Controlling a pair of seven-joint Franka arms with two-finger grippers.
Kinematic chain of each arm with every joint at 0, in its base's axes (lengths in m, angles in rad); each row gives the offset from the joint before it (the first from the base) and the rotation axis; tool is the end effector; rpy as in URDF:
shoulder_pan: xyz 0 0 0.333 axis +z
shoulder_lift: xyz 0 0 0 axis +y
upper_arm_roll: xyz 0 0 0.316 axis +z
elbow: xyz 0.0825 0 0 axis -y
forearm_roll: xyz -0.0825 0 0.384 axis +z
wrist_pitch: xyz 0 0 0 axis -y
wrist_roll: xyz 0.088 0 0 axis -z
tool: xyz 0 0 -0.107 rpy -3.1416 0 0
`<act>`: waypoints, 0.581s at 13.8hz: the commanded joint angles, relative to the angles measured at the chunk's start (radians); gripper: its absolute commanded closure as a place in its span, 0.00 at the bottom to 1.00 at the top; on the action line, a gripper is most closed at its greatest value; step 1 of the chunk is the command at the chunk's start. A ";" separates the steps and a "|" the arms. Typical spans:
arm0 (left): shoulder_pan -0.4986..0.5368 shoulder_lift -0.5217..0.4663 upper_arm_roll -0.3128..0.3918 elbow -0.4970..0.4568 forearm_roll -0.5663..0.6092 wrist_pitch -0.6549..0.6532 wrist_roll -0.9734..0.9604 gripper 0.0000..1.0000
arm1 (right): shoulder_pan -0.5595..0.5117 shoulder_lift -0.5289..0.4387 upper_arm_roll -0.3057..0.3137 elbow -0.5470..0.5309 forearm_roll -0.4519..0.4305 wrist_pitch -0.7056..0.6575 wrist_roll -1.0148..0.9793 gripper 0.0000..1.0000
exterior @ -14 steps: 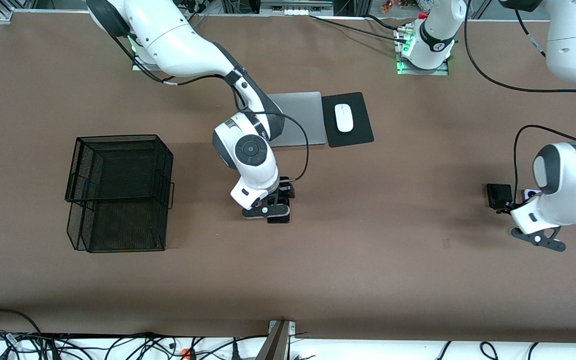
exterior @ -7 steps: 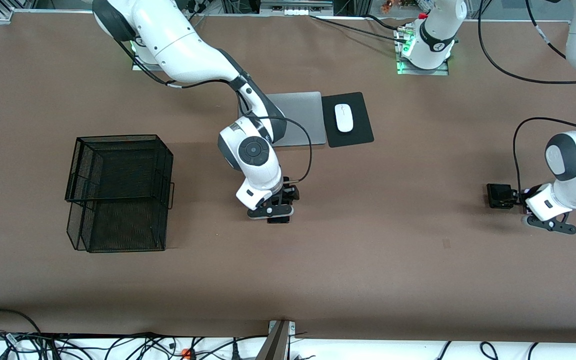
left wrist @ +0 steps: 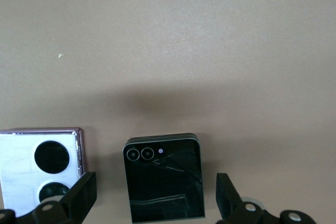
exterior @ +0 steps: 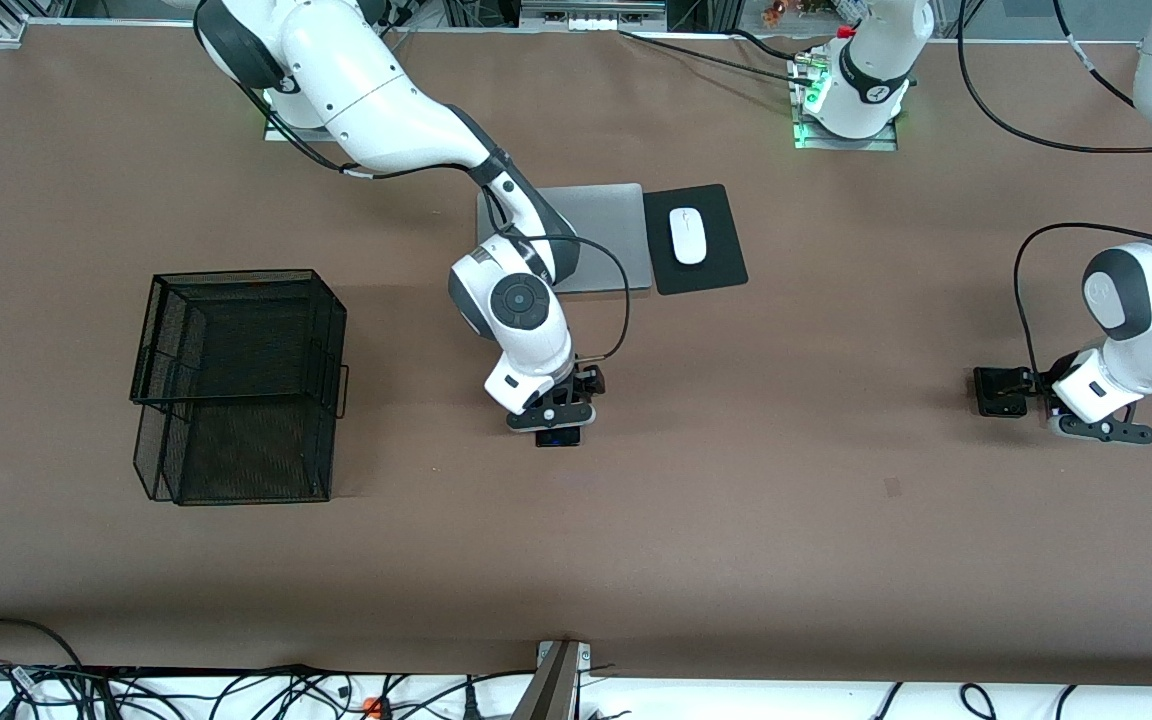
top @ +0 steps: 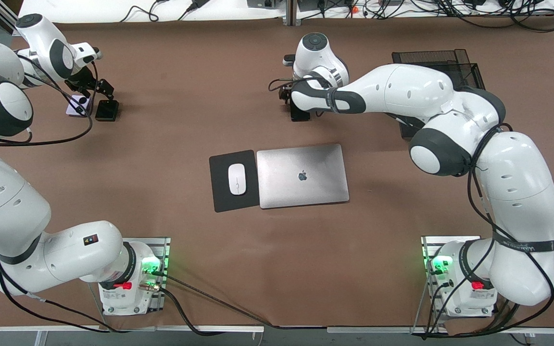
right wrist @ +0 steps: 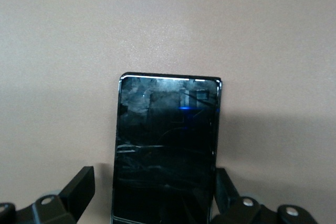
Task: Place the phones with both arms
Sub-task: 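Carry the black phone over the mesh basket with the right gripper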
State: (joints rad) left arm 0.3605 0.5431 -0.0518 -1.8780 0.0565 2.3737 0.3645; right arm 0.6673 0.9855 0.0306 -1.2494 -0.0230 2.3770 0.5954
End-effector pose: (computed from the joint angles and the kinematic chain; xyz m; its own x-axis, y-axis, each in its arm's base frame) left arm 0.6016 0.1942 0.2161 0.9948 -0.0905 -0.0472 -0.0903 -0.9959 0.0067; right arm 0.5900 0.4862 0.1738 0.9888 0.0967 0.1135 0.1068 -0.9906 -0.0858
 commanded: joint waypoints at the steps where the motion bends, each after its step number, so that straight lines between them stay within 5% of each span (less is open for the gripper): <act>1: 0.008 -0.040 -0.013 -0.058 -0.021 0.034 -0.033 0.00 | 0.009 -0.001 -0.005 -0.007 0.003 0.013 0.006 0.01; 4: 0.006 -0.040 -0.013 -0.075 -0.021 0.070 -0.085 0.00 | 0.009 0.001 -0.005 -0.007 -0.034 0.013 -0.015 0.20; 6: 0.006 -0.040 -0.014 -0.090 -0.021 0.091 -0.116 0.00 | 0.009 -0.001 -0.006 -0.007 -0.035 0.013 -0.035 0.54; 8: 0.003 -0.038 -0.014 -0.112 -0.021 0.136 -0.165 0.00 | 0.009 -0.002 -0.008 -0.007 -0.037 0.005 -0.036 0.68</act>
State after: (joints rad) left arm 0.3604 0.5422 -0.0579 -1.9320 0.0564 2.4679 0.2319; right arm 0.6700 0.9851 0.0298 -1.2498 -0.0456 2.3770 0.5712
